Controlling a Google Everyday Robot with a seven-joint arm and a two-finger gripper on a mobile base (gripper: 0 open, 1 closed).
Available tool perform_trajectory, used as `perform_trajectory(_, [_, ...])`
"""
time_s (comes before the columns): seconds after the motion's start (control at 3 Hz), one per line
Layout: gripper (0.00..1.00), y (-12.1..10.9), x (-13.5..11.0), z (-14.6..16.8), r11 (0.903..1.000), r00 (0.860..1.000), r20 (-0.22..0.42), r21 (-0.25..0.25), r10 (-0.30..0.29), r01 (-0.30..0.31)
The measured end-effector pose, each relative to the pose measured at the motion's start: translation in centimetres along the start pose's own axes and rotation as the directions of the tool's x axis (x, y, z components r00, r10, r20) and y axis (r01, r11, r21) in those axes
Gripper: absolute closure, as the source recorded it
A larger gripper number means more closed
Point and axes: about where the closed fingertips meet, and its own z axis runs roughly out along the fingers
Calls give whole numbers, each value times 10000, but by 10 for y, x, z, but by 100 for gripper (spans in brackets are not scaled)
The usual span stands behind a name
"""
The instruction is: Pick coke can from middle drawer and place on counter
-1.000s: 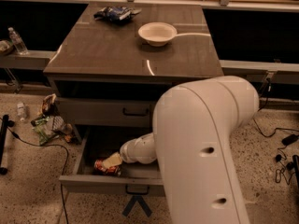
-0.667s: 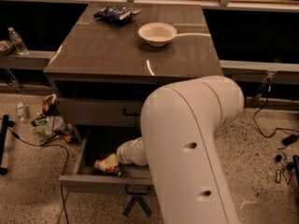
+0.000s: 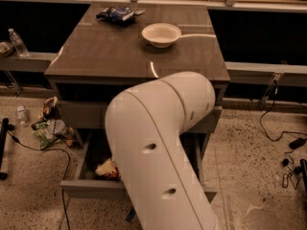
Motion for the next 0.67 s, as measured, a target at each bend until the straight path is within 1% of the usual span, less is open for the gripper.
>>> perform_trajectory(0.33, [0,9,-2,10,9910,9908,-317,190,-1318,1325])
perform_trajectory(0.67, [0,12,-2,15,9771,9763,-612,345,-2075,2098])
